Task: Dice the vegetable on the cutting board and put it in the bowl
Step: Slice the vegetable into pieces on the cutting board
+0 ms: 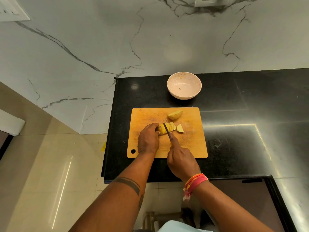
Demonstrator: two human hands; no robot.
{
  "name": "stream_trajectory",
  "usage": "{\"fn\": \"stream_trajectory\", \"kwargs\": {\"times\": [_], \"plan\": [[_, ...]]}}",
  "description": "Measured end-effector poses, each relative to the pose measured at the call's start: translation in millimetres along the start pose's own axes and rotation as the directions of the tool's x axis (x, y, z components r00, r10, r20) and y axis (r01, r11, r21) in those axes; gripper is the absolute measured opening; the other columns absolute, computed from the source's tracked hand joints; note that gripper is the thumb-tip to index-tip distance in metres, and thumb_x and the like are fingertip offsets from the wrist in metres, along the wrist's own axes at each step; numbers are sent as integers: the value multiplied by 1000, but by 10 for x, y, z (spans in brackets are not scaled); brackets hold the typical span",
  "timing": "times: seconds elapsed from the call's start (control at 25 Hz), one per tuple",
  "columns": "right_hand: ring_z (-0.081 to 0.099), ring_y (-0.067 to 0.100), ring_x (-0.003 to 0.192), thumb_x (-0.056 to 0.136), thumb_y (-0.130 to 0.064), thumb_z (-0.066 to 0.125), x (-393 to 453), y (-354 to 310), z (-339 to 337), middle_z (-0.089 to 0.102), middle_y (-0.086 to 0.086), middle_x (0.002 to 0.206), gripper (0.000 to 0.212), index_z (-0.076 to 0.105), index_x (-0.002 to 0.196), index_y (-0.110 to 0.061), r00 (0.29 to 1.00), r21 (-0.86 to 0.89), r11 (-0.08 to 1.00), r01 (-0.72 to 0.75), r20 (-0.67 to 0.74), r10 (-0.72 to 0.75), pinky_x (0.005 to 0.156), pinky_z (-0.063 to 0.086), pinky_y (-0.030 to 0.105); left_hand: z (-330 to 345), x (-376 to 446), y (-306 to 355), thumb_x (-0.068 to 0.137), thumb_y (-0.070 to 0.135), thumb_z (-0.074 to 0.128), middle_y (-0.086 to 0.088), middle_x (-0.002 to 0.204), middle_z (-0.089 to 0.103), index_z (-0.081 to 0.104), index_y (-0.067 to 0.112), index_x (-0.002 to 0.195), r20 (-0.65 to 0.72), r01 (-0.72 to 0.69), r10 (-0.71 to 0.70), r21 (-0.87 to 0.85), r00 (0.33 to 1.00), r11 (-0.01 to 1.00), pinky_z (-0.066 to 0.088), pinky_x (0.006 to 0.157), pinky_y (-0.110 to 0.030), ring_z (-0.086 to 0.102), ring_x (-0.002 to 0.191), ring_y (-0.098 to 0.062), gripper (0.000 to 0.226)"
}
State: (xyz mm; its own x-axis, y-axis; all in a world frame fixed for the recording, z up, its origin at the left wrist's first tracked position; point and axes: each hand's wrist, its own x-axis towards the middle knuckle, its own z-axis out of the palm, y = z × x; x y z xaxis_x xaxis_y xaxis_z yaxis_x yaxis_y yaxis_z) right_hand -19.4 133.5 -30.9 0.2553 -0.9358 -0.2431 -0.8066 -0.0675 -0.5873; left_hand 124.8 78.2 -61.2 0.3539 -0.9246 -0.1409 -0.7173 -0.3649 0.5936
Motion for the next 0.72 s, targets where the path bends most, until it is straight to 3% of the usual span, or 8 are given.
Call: {"fn": "stream_trajectory", "kwargs": {"times": [0.16, 0.36, 0.52, 0.6, 0.72], "plan": [[59, 26, 62, 101, -21, 36, 184, -110, 80, 64, 9, 76, 63, 17, 160, -29, 1000, -20, 1000, -4, 24, 4, 56, 50, 41, -5, -6, 2, 98, 15, 63, 4, 128, 67, 62, 22, 136, -3, 11, -11, -36, 1000, 999, 49, 102, -31, 61, 118, -14, 38], [56, 25, 60, 100, -20, 36, 333, -173, 50, 62, 9, 76, 66, 13, 162, -27, 996, -90, 996, 2, 87, 6, 52, 39, 36, -17, -11, 6, 100, 17, 59, 4, 119, 69, 67, 25, 127, -1, 1, -1, -45, 1000, 999, 49, 88, -26, 62, 107, -13, 29], [64, 38, 89, 100, -26, 36, 564, -247, 98, 67, 22, 103, 68, 8, 162, -27, 991, -136, 991, -12, 128, 30, 65, 41, 38, -19, -23, 6, 102, 21, 53, 2, 120, 69, 69, 23, 123, -8, -19, 19, -52, 1000, 998, 46, 86, -23, 63, 107, -15, 26], [64, 39, 87, 101, -27, 34, 566, -239, 95, 65, 21, 99, 67, 7, 162, -28, 990, -149, 989, -9, 136, 29, 64, 41, 38, -20, -5, 12, 102, 22, 53, 1, 121, 69, 69, 23, 124, -6, 0, 0, -50, 1000, 999, 50, 91, -29, 63, 108, -17, 27], [52, 32, 68, 101, -21, 34, 307, -149, 100, 53, 11, 77, 68, 5, 162, -28, 986, -155, 988, -12, 160, 37, 59, 37, 37, -2, -8, 34, 102, 15, 54, 0, 132, 65, 63, 21, 134, -10, 43, -44, -43, 999, 998, 50, 102, -33, 60, 120, -19, 34]]}}
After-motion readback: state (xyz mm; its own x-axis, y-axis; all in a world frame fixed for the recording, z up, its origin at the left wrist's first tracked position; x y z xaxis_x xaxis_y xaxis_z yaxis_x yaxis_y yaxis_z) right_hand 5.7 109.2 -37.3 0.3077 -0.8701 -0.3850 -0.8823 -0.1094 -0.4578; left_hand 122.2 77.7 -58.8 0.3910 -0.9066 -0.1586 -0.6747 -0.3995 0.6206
